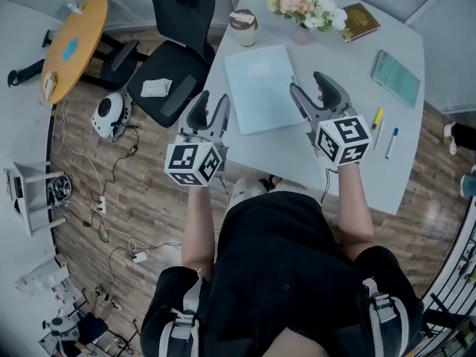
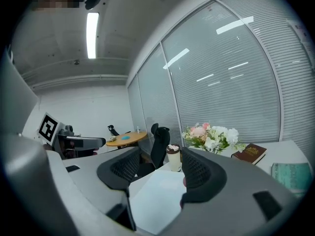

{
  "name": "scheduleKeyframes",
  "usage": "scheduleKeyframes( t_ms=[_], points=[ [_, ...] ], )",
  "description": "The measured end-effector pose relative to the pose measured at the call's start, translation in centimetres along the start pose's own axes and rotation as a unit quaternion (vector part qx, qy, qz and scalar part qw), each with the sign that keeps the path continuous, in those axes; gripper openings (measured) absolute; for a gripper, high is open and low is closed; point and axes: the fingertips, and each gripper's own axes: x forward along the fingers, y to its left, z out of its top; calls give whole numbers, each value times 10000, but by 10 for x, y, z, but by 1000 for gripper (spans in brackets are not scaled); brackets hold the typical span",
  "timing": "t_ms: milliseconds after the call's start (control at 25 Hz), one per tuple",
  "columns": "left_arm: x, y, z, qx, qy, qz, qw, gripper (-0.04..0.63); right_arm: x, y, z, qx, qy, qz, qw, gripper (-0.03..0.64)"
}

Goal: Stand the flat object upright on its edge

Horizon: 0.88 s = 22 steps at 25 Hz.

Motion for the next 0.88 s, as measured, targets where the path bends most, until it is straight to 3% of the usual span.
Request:
scheduleKeyframes(
  t_ms=[320,880],
  points=[
    [33,11,-19,-370,284,199,9987,189,22,-33,-12,152,332,59,9993,268],
    [80,60,-69,-994,878,75,9911,189,81,-60,-56,106,1008,-191,9947,267]
  ],
)
